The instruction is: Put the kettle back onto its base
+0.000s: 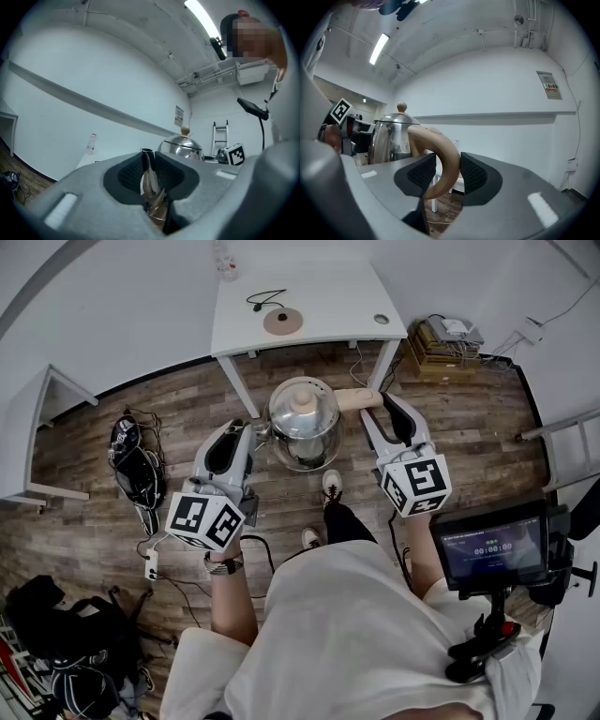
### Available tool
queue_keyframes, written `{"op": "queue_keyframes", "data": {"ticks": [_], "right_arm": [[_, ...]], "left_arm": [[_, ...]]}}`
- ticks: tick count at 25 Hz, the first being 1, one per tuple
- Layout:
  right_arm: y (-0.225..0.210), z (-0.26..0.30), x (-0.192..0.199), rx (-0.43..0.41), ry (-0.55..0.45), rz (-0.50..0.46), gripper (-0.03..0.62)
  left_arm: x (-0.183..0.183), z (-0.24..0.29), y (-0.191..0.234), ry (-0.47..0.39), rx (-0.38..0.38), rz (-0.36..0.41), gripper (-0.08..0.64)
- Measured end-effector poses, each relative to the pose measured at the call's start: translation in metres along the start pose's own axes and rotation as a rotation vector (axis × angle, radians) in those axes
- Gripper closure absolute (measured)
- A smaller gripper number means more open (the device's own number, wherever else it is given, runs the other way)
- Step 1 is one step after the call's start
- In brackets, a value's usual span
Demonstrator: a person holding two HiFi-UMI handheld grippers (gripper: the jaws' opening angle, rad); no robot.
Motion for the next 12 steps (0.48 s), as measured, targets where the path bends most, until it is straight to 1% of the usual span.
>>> {"op": "queue_keyframes", "data": {"ticks": [12], "right_arm": [[-0.002,0.011,0.016,-0.006,0.004,0.023,0.425]], "left_arm": [[0.013,0.009,0.009,0.007,0.006,-0.003,0.486]]}}
Point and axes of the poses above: the fingertips, and each gripper's own axes: z forward along the fingers, y to its left, x out of its underside, the point moved 2 cm from there along -z, backward along the fingers, and after that the axes turned 4 degrees about y, right-handed, at the moved point
